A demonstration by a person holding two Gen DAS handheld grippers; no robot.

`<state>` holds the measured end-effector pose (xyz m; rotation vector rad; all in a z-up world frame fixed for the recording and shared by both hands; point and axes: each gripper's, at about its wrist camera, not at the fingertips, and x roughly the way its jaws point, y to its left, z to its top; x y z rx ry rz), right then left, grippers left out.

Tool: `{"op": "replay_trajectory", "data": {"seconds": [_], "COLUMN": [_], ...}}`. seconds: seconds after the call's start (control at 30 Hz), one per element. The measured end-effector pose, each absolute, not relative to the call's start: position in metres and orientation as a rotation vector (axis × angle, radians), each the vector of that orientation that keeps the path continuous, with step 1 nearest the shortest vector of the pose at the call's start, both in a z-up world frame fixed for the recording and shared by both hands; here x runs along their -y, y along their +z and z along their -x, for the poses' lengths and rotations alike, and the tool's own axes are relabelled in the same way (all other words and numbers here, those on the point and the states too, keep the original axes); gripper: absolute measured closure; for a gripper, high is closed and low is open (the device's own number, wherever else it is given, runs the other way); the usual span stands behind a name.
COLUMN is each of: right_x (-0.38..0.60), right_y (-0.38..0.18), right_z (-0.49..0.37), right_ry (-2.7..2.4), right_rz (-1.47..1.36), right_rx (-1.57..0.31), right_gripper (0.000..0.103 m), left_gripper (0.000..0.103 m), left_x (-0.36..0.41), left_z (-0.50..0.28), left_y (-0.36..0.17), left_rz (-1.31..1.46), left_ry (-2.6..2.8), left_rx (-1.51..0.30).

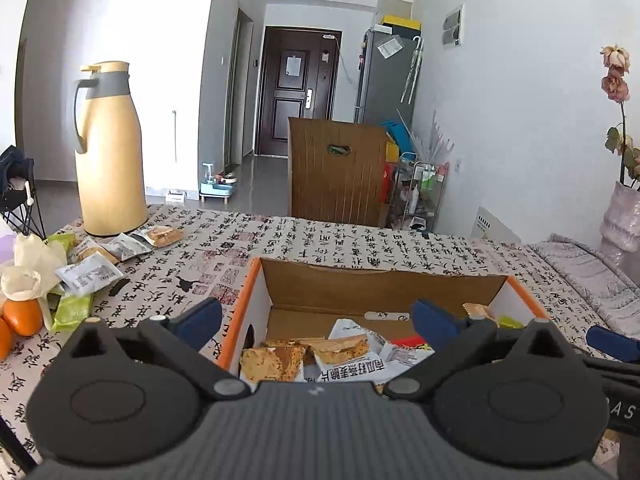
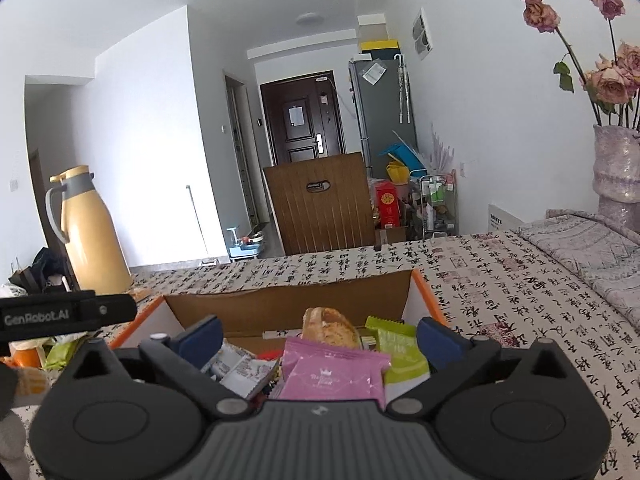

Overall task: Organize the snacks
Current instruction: 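Carry the pink and white packets into the box and open both tools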

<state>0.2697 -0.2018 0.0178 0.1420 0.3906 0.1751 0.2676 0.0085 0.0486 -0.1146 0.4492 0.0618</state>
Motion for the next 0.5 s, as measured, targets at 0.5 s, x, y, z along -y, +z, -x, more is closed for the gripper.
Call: {"op": "replay_trajectory", "data": {"seconds": [0.5], "right_x": [0.202], "right_y": [0.035], "right_z": [-0.206], "right_ry": [0.195], "right_rz": [-0.117], "right_rx": [-0.378], "right_gripper": [0.0], "left_gripper": [0.0], "left_x": [-0.01], "left_z": [-0.197], "left_y": [0.067], "left_rz": [0.096], "left_ry": [0.049], "left_rx": [-0.435]}}
